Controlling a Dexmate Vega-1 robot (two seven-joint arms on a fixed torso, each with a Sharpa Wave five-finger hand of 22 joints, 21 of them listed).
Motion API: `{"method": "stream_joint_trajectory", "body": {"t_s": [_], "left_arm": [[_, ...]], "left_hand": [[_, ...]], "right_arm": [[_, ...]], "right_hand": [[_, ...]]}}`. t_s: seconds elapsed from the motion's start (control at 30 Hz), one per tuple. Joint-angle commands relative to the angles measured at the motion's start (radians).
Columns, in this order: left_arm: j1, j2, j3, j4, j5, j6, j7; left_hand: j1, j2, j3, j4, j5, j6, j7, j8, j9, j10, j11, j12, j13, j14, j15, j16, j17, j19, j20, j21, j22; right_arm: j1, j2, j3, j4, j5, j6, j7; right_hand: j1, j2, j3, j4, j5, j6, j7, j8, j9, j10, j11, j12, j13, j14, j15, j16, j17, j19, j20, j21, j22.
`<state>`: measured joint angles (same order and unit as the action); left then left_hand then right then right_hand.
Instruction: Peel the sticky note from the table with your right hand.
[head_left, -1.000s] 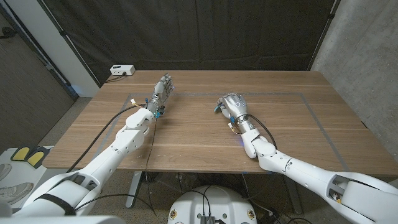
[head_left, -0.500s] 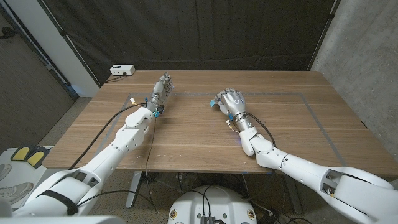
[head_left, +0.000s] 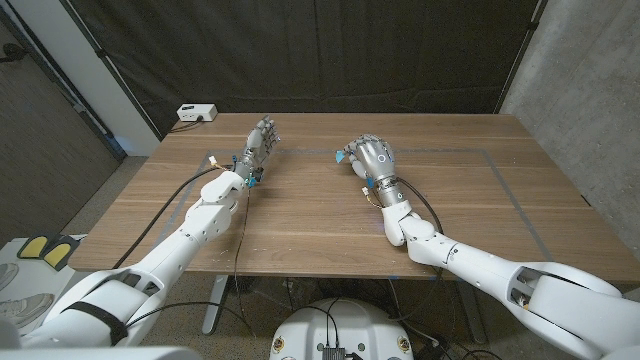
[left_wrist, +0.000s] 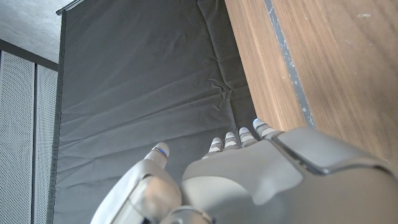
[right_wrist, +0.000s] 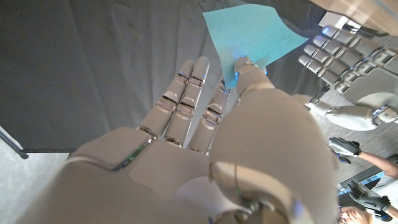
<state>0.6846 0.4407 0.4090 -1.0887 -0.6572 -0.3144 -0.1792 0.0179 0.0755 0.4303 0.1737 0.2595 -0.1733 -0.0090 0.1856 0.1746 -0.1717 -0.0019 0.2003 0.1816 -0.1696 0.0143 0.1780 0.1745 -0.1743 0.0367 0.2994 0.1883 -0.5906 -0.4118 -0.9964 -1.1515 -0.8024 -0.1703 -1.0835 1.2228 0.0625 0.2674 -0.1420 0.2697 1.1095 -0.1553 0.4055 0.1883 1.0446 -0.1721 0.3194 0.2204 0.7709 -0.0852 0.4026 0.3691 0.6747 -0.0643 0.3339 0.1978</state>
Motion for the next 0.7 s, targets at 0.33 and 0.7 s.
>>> {"method": "stream_joint_trajectory", "body": {"t_s": [0.33, 0.7], "left_arm": [[-0.004, 0.002, -0.012, 0.020, -0.011, -0.023, -0.026], [0.000, 0.002, -0.014, 0.020, -0.015, -0.036, -0.037]], "left_hand": [[-0.002, 0.054, -0.007, -0.001, 0.008, -0.004, -0.003, -0.002, 0.001, -0.051, 0.002, 0.002, 0.002, -0.099, -0.001, 0.006, 0.003, 0.005, 0.003, -0.004, 0.005], [-0.001, 0.054, -0.008, -0.001, 0.009, -0.003, -0.003, -0.001, 0.001, -0.050, 0.004, 0.002, 0.002, -0.099, -0.001, 0.006, 0.003, 0.006, 0.003, -0.005, 0.005]], "right_arm": [[-0.054, 0.051, 0.151, -0.036, -0.020, 0.092, -0.034], [-0.067, 0.036, 0.185, -0.098, 0.005, 0.101, -0.034]], "right_hand": [[0.007, 0.006, -0.008, 0.000, 0.000, 0.001, 0.001, -0.005, 0.004, 0.007, -0.001, -0.006, 0.007, 0.017, -0.156, -0.012, 0.003, 0.010, -0.030, 0.013, 0.006], [0.007, 0.007, -0.013, 0.000, 0.000, 0.002, -0.002, -0.008, 0.004, 0.008, -0.002, -0.008, 0.010, 0.018, -0.156, -0.018, 0.005, 0.007, -0.032, 0.016, 0.006]]}}
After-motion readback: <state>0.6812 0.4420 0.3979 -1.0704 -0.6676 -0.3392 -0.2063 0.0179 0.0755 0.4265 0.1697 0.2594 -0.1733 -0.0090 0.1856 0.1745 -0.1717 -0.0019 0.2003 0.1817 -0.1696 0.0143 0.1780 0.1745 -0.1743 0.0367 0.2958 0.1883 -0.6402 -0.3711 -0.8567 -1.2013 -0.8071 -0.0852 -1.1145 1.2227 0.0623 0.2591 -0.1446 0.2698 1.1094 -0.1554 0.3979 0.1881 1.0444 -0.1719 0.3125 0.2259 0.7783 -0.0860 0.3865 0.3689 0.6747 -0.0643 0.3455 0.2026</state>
